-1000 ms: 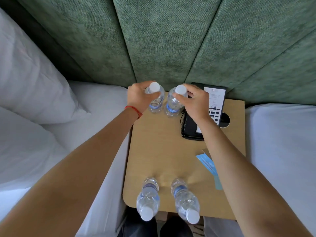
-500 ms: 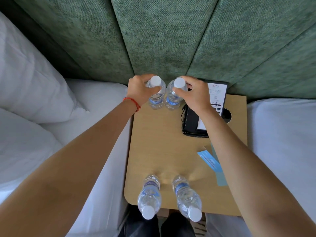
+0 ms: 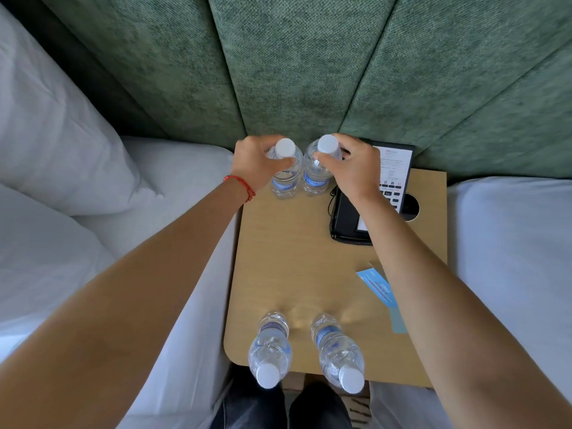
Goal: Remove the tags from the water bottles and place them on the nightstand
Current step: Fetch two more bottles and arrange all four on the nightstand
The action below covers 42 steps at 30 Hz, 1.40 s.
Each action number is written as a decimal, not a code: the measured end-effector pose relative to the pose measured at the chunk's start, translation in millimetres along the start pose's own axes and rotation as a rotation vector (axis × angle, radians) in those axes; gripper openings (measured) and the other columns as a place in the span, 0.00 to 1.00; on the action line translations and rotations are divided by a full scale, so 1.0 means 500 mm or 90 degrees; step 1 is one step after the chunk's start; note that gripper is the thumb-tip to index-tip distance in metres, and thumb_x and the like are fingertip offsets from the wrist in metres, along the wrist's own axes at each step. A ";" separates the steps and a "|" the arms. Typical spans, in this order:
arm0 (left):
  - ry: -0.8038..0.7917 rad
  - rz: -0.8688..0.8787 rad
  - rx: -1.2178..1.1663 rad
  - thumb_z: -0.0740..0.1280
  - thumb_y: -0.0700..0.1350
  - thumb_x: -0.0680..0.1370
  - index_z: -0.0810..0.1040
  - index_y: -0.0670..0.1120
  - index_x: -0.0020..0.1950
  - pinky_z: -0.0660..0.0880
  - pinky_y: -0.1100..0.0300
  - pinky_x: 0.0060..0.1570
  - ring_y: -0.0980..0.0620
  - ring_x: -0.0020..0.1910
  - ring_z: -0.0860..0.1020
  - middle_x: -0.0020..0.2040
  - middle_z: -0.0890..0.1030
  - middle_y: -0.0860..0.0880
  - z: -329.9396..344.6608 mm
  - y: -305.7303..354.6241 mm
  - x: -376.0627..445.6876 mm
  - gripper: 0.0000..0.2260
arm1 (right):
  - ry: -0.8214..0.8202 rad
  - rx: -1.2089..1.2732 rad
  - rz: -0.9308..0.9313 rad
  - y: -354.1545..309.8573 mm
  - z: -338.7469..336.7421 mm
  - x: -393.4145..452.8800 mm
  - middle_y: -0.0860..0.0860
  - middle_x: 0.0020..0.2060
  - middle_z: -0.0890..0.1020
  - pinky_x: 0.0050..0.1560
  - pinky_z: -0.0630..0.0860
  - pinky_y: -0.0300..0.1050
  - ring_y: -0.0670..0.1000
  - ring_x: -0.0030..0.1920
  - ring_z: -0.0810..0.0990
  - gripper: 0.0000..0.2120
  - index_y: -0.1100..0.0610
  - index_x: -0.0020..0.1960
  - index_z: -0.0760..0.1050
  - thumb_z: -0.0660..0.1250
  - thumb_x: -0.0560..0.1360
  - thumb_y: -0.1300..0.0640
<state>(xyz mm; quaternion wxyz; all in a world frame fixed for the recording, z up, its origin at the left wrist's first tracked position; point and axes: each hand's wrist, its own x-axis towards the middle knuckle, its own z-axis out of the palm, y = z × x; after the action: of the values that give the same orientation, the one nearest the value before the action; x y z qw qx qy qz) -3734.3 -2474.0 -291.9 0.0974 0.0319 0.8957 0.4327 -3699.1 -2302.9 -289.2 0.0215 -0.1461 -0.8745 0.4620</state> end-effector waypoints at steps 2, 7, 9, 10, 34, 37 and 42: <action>0.002 -0.013 -0.017 0.74 0.42 0.67 0.80 0.44 0.54 0.71 0.67 0.51 0.52 0.52 0.79 0.53 0.83 0.47 0.003 -0.002 -0.003 0.16 | -0.003 0.000 0.003 -0.002 -0.002 0.001 0.55 0.48 0.84 0.51 0.78 0.54 0.54 0.50 0.82 0.18 0.59 0.54 0.80 0.74 0.66 0.53; 0.020 -0.006 -0.047 0.74 0.41 0.68 0.80 0.44 0.55 0.73 0.62 0.56 0.52 0.55 0.78 0.54 0.82 0.46 0.006 -0.001 -0.007 0.17 | 0.002 -0.018 -0.002 -0.004 -0.006 -0.006 0.55 0.49 0.84 0.51 0.78 0.54 0.54 0.49 0.82 0.19 0.58 0.55 0.80 0.74 0.67 0.52; 0.025 -0.008 -0.056 0.74 0.41 0.67 0.80 0.44 0.55 0.72 0.62 0.56 0.53 0.54 0.78 0.54 0.82 0.46 0.007 0.001 -0.004 0.16 | -0.001 -0.019 -0.001 -0.001 -0.007 -0.010 0.55 0.50 0.84 0.52 0.78 0.54 0.54 0.50 0.81 0.19 0.58 0.55 0.80 0.74 0.67 0.52; 0.027 -0.011 -0.062 0.74 0.40 0.67 0.80 0.44 0.55 0.72 0.62 0.57 0.52 0.54 0.78 0.54 0.82 0.46 0.007 0.002 0.000 0.16 | -0.001 -0.020 -0.001 0.000 -0.007 -0.011 0.55 0.50 0.84 0.52 0.78 0.55 0.54 0.50 0.81 0.20 0.58 0.56 0.80 0.74 0.67 0.52; 0.006 -0.040 -0.087 0.71 0.45 0.71 0.72 0.48 0.65 0.67 0.74 0.56 0.54 0.60 0.74 0.63 0.76 0.50 0.024 -0.020 -0.043 0.23 | 0.014 0.088 0.031 0.017 0.010 -0.045 0.54 0.56 0.82 0.60 0.75 0.51 0.51 0.57 0.79 0.23 0.59 0.61 0.75 0.73 0.68 0.53; 0.060 -0.029 -0.059 0.70 0.45 0.72 0.73 0.47 0.65 0.69 0.70 0.45 0.45 0.53 0.74 0.57 0.80 0.40 0.030 -0.016 -0.082 0.21 | 0.021 0.110 0.043 0.028 0.003 -0.068 0.54 0.61 0.79 0.64 0.72 0.50 0.49 0.61 0.76 0.26 0.59 0.64 0.73 0.72 0.69 0.52; 0.039 -0.018 -0.065 0.70 0.44 0.73 0.74 0.43 0.63 0.68 0.72 0.43 0.46 0.47 0.74 0.55 0.79 0.35 0.022 -0.003 -0.178 0.19 | 0.015 0.139 0.029 0.035 -0.016 -0.159 0.50 0.61 0.78 0.62 0.71 0.41 0.43 0.58 0.75 0.23 0.58 0.64 0.74 0.71 0.71 0.53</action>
<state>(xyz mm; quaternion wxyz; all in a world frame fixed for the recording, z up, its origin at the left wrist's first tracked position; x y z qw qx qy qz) -3644.8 -2479.1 -286.6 0.0777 0.0007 0.8754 0.4771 -3617.7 -2309.2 -291.5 0.0368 -0.1682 -0.8153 0.5529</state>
